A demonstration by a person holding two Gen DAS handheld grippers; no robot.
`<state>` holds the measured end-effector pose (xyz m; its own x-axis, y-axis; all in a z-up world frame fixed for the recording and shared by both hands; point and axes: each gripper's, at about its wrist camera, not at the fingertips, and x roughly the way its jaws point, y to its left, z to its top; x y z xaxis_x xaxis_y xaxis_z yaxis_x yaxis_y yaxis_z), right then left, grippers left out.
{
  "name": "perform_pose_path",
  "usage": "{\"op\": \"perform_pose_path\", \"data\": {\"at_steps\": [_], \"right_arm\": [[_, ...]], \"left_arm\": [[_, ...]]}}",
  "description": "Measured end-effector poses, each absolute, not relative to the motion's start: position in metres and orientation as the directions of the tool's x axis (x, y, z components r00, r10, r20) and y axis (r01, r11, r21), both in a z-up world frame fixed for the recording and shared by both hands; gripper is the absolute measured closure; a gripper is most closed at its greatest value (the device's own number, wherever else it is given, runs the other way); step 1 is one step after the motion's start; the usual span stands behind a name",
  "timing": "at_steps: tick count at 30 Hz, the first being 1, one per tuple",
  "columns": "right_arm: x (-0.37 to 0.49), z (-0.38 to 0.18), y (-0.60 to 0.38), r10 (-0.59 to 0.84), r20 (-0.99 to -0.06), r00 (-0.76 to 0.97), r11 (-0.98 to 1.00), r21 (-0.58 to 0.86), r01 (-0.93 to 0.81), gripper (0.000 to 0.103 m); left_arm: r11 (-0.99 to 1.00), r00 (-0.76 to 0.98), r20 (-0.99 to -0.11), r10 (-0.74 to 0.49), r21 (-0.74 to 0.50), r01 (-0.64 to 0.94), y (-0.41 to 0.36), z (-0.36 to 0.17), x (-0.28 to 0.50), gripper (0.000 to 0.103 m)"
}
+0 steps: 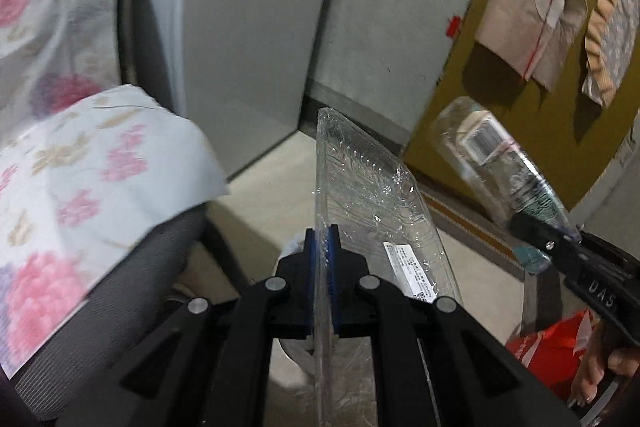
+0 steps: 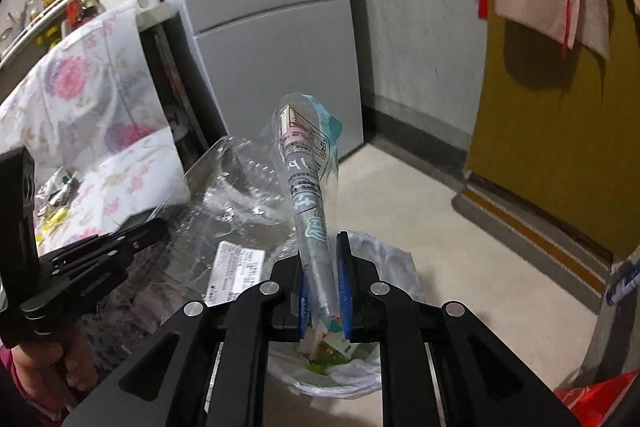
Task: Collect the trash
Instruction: 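Carry tube and tray to the bin and open both grippers over it, then move both open grippers back over the chair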
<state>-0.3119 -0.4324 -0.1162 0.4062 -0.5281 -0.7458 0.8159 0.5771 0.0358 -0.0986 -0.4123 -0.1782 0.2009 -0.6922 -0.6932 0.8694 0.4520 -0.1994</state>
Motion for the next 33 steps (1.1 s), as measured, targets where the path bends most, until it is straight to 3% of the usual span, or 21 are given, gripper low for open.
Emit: {"op": "perform_pose_path", "data": {"at_steps": [3, 5, 9, 12, 17, 24, 30, 33], "right_arm": [[-0.317, -0.132, -0.446, -0.507, -0.765, 0.397, 0.560, 0.058, 0.826, 0.077], [-0.318, -0.143, -0.453, -0.497, -0.772, 0.396, 0.549, 0.073, 0.833, 0.064], [-0.309, -0.176, -0.467, -0.437, -0.822, 0.365, 0.548, 0.078, 0.833, 0.044], [-0.303, -0.196, -0.470, -0.366, -0.867, 0.338, 0.546, 0.093, 0.832, 0.039], [-0.303, -0.183, -0.465, -0.397, -0.855, 0.334, 0.538, 0.078, 0.839, 0.039], [-0.297, -0.111, -0.443, -0.537, -0.736, 0.413, 0.560, 0.055, 0.826, 0.039], [-0.268, -0.074, -0.409, -0.567, -0.660, 0.493, 0.642, 0.021, 0.766, 0.039], [-0.243, -0.068, -0.393, -0.530, -0.656, 0.537, 0.700, 0.018, 0.714, 0.039]], "left_arm": [[0.433, 0.152, -0.722, -0.675, -0.219, 0.875, -0.428, -0.190, -0.100, 0.090], [0.430, 0.144, -0.724, -0.675, -0.227, 0.874, -0.432, -0.194, -0.097, 0.064], [0.441, 0.137, -0.729, -0.671, -0.244, 0.864, -0.434, -0.202, -0.089, 0.060], [0.457, 0.159, -0.728, -0.667, -0.232, 0.858, -0.426, -0.199, -0.084, 0.060], [0.500, 0.208, -0.710, -0.673, -0.230, 0.835, -0.404, -0.187, -0.071, 0.059], [0.564, 0.302, -0.674, -0.674, -0.205, 0.800, -0.366, -0.160, -0.059, 0.059], [0.641, 0.416, -0.644, -0.642, -0.153, 0.752, -0.318, -0.137, -0.051, 0.052], [0.687, 0.472, -0.637, -0.609, -0.126, 0.716, -0.292, -0.128, -0.045, 0.043]]}}
